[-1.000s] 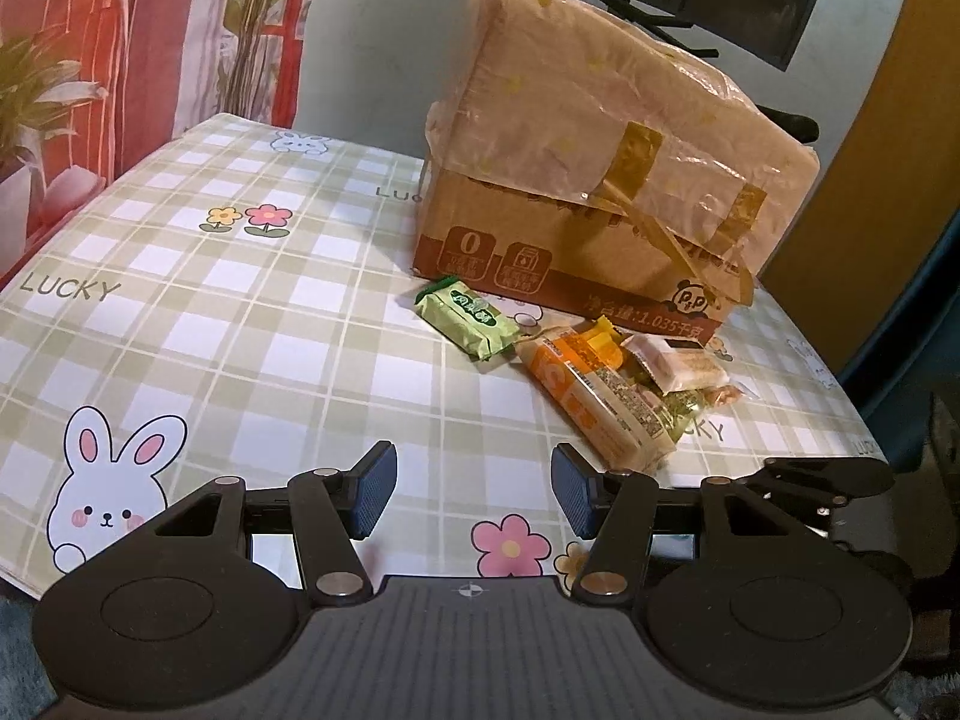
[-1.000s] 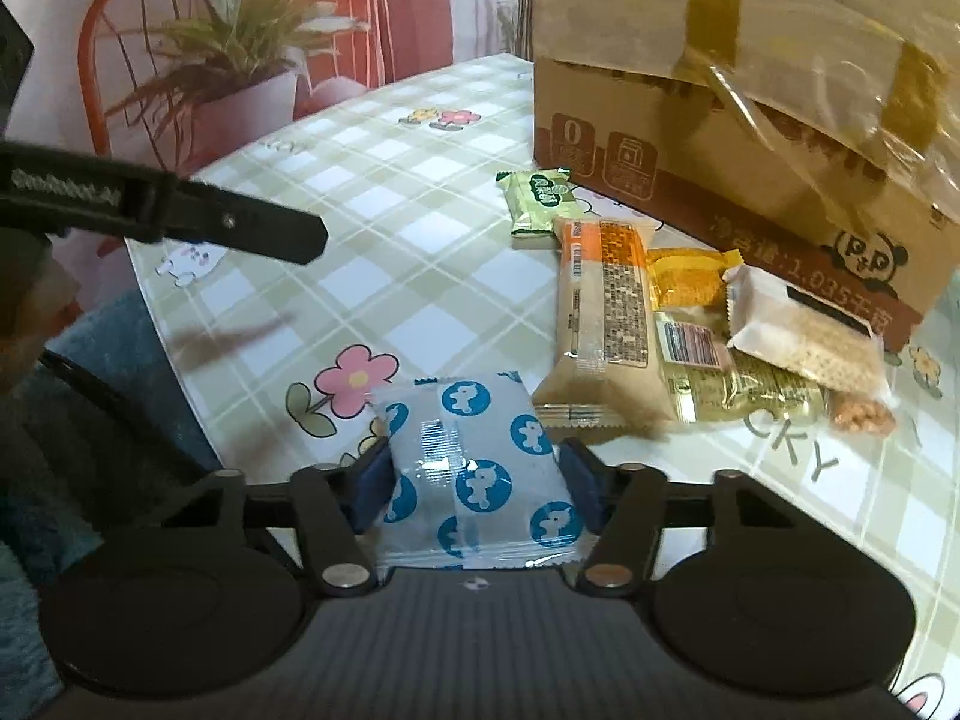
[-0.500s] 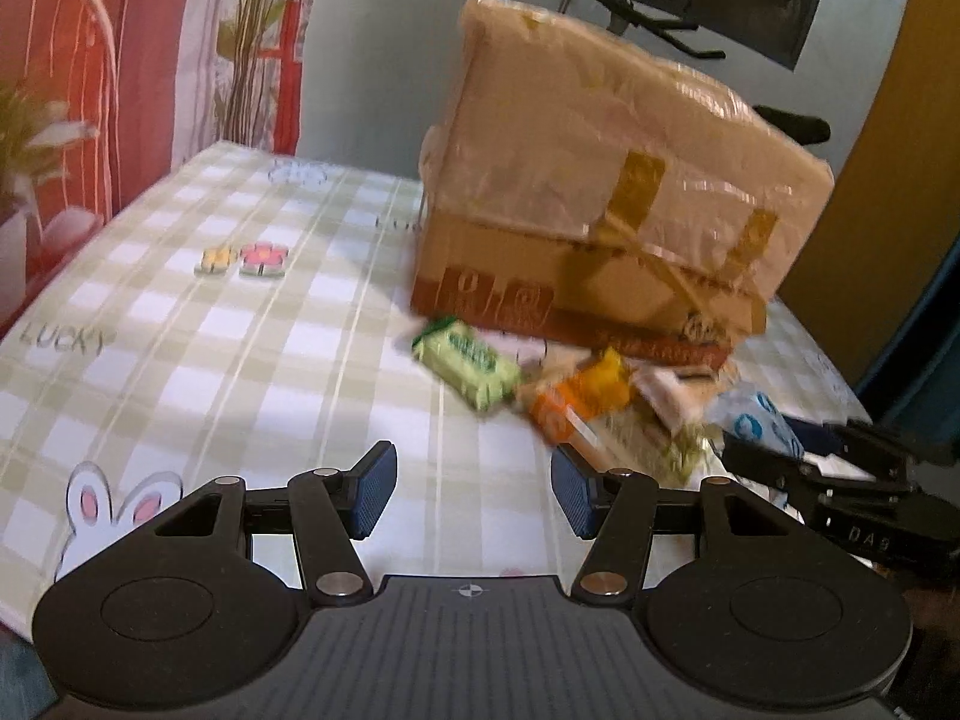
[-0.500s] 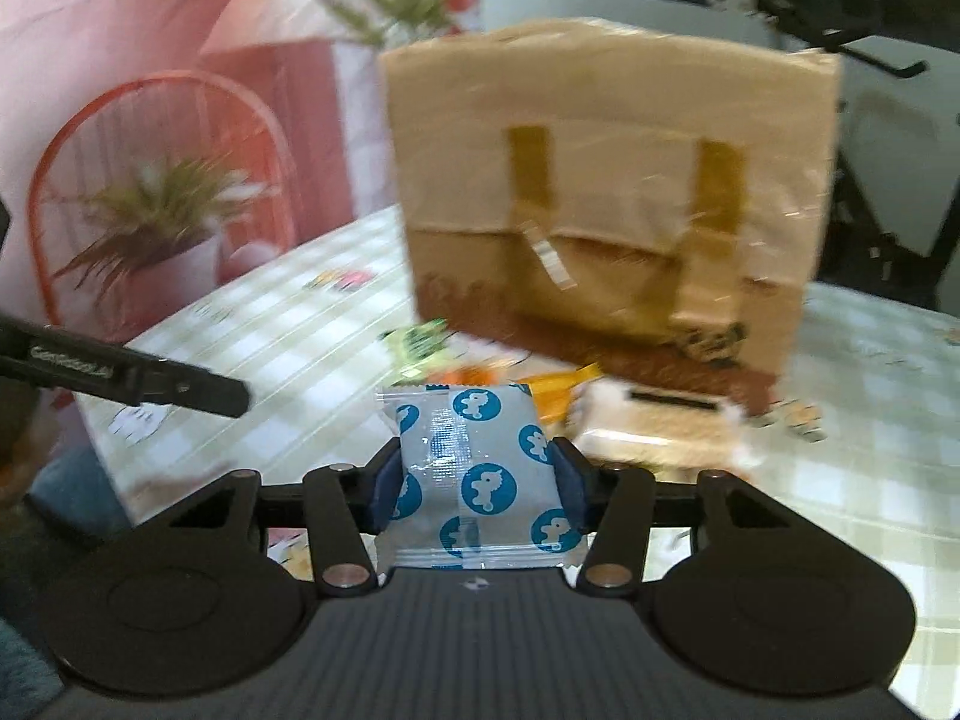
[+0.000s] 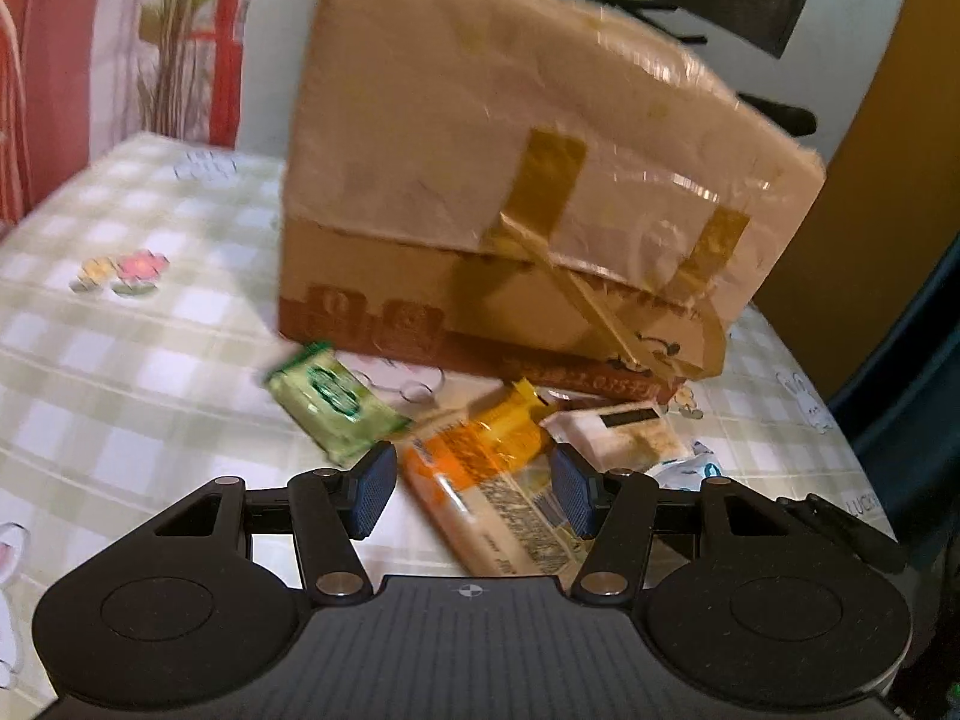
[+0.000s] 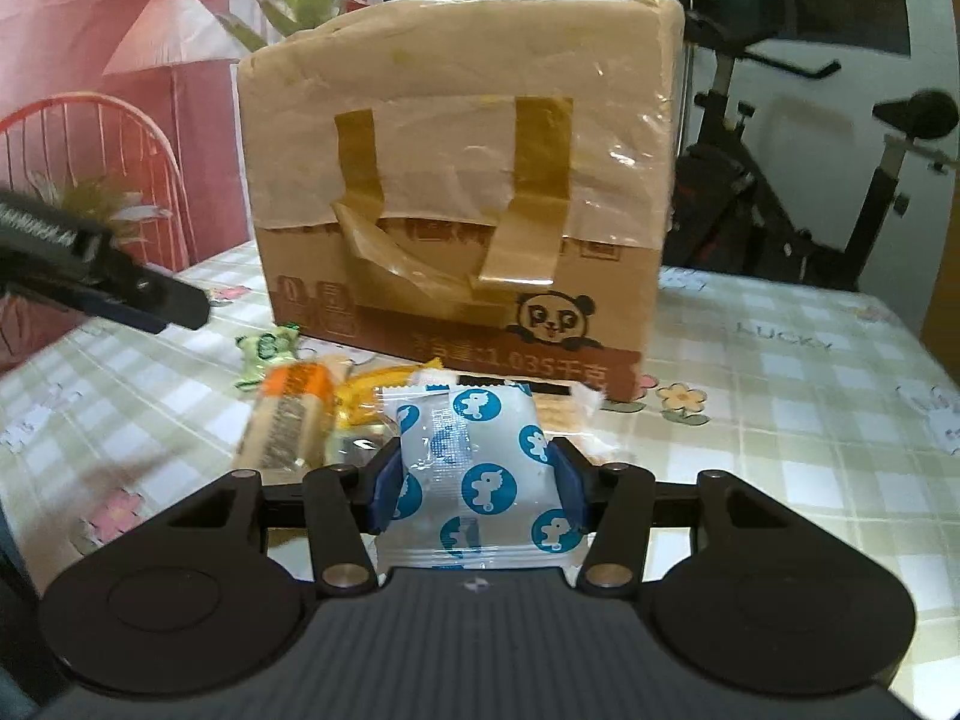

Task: Organize snacks
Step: 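Grasp the orange-wrapped bar with left while right holds the blue-and-white pastry, then carry the bar in left and pastry in right into the box, open both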

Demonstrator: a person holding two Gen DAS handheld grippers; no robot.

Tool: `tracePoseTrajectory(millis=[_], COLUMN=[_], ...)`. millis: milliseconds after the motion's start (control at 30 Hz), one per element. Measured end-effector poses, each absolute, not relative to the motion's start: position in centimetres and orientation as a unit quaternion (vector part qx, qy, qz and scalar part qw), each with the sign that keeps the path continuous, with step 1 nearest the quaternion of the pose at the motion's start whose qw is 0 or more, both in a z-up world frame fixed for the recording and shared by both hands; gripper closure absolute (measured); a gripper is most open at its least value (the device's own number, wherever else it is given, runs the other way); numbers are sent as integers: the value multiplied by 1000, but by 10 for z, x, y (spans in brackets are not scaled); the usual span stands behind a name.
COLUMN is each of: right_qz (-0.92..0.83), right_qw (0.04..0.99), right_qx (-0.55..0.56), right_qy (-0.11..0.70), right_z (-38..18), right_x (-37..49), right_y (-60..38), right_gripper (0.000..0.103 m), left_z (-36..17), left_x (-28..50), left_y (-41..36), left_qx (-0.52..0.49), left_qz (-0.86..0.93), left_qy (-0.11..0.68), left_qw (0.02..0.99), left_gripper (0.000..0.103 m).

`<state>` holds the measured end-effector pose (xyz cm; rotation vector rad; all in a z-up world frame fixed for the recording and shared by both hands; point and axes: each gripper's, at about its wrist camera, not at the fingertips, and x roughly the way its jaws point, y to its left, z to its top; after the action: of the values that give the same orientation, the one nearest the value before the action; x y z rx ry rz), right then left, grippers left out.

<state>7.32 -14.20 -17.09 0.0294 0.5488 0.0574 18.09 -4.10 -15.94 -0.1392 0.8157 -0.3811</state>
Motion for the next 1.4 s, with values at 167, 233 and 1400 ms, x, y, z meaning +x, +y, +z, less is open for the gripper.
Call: tracePoseTrajectory(millis=[167, 233, 1400], right_qz=[35, 39, 41], right_qw=[965, 964, 954], right_qx=[23, 25, 64], right_qy=[259, 260, 290], right_z=[-176, -177, -185], right_x=[71, 71, 77], right_y=[-147, -147, -156], right_gripper=[50, 50, 50], left_z=[-173, -178, -197], left_x=[190, 193, 176], left_y=[-63, -70, -60], left_qx=[-43, -35, -15], left_qz=[-180, -178, -141], left_qy=[407, 411, 413], left_qw=[895, 893, 900], left_gripper=[43, 43, 61])
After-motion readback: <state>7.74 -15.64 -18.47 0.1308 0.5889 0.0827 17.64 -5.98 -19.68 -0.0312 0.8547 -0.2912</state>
